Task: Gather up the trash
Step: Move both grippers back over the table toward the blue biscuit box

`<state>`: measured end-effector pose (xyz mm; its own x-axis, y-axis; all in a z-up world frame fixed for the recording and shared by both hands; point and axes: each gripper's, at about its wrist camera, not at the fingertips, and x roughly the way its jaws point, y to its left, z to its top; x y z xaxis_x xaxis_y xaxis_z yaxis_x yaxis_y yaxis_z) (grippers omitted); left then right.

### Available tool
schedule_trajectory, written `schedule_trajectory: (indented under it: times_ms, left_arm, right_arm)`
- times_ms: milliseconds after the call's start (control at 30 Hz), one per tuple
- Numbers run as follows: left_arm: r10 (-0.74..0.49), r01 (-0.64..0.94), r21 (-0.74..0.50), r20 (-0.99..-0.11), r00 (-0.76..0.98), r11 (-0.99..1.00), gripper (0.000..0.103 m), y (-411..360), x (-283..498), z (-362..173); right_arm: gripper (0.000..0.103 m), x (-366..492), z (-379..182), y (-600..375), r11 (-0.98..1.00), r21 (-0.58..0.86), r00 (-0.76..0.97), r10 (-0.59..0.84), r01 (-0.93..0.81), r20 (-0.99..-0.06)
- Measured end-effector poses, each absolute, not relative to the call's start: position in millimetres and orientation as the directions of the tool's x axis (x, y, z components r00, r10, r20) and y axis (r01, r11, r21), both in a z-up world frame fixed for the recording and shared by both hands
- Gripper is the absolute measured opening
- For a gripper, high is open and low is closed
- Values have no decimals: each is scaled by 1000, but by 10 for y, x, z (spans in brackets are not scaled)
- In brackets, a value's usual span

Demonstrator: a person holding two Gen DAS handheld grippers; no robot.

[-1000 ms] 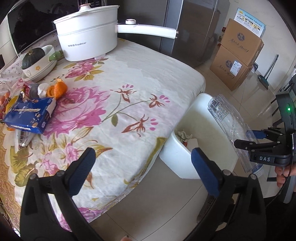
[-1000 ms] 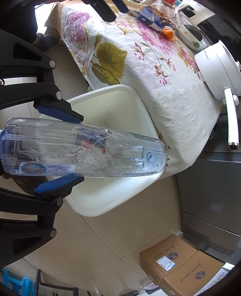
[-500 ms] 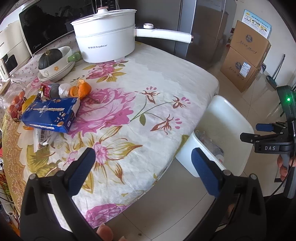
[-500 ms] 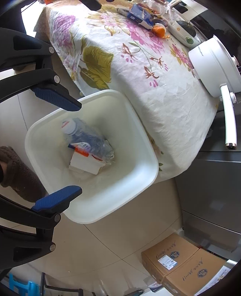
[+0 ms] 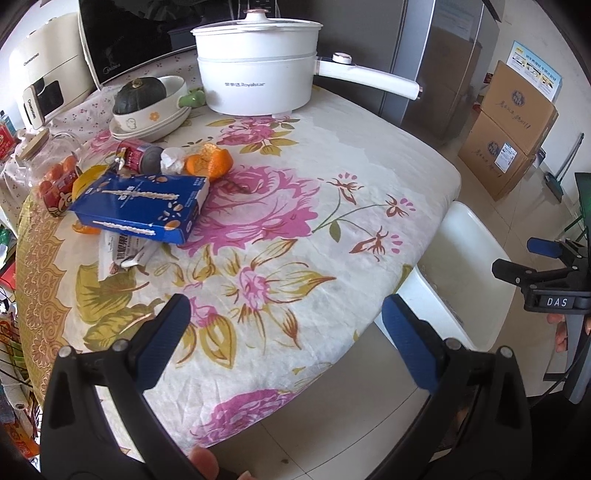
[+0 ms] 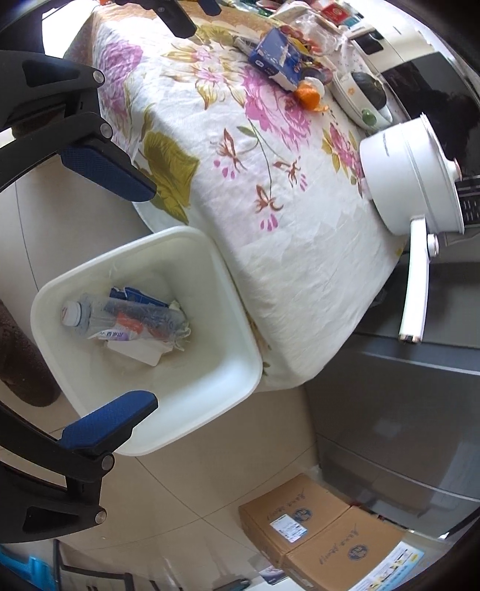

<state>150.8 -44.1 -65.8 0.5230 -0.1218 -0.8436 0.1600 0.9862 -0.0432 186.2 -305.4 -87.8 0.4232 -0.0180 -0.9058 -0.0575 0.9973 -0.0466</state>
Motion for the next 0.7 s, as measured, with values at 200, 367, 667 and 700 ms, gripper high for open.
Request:
schedule_trajectory:
  times_ms: [200, 367, 667, 700]
  left_arm:
    - [-110, 113, -59, -852, 513, 992, 103, -165, 1475, -673]
    - [-83, 78, -51, -855, 512, 996, 103, 77, 1425, -685]
    - [-52, 0, -60, -857, 512, 998, 103, 530, 1354, -699]
    - [-51, -7, -64, -857, 513, 998, 103, 576, 1346, -697]
  right_arm:
    - [103, 1878, -810, -2760, 993, -38, 440, 15, -112, -898]
    - [103, 1875, -759, -2472, 987, -25, 451, 50, -159, -891]
    - [103, 1890, -749, -2079, 976, -17, 454, 85, -216, -887]
    - [103, 1895, -751, -2047, 976, -17, 454, 87, -219, -887]
